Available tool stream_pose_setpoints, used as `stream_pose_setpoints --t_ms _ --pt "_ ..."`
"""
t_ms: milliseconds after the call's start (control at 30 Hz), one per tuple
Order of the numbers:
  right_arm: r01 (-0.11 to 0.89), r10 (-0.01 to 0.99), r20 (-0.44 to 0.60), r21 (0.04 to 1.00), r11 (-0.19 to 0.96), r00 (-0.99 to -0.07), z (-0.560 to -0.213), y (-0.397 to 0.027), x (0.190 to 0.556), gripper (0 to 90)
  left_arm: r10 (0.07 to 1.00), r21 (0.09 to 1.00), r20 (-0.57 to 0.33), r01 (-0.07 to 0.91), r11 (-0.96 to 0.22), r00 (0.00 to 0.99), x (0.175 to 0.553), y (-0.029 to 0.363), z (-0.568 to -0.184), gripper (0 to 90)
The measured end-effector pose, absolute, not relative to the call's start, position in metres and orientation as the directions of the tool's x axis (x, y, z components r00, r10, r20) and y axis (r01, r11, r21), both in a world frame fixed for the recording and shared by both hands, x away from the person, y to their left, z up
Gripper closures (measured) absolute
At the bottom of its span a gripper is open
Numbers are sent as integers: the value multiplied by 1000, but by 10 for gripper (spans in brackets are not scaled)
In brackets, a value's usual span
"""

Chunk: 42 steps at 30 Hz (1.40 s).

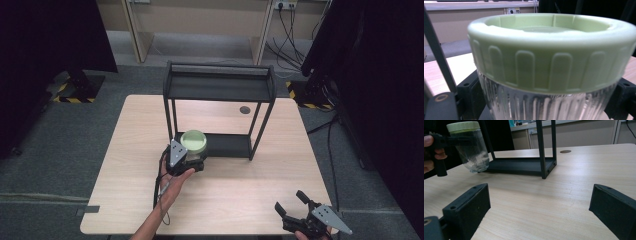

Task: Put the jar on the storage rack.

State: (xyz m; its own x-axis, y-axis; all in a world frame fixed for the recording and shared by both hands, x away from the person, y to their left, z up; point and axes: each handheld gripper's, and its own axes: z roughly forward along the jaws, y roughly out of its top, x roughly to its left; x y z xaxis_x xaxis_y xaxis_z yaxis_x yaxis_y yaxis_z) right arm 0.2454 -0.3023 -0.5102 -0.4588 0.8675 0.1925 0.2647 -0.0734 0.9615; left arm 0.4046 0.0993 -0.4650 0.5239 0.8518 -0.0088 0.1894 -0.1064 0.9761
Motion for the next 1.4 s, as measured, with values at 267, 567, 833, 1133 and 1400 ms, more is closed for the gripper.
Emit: stream_pose_setpoints --t_ms 267,567,833,1133,1400 --pt "265 867 195 961 -76 -458 -510 -304 245 33 857 975 2 191 -117 515 420 93 -463 113" --pt "264 867 192 962 -73 -460 -510 -303 245 33 875 975 -11 200 -99 484 436 92 -464 113" --pt "264 867 191 962 -72 -461 -510 -303 246 33 878 974 7 197 -115 478 442 85 -466 113" --pt "265 866 192 962 -72 -461 -510 -304 245 33 882 973 8 199 -115 472 448 78 -466 113" --pt "264 866 192 962 -73 -461 -510 -305 246 33 888 973 6 204 -112 460 457 73 -467 113"
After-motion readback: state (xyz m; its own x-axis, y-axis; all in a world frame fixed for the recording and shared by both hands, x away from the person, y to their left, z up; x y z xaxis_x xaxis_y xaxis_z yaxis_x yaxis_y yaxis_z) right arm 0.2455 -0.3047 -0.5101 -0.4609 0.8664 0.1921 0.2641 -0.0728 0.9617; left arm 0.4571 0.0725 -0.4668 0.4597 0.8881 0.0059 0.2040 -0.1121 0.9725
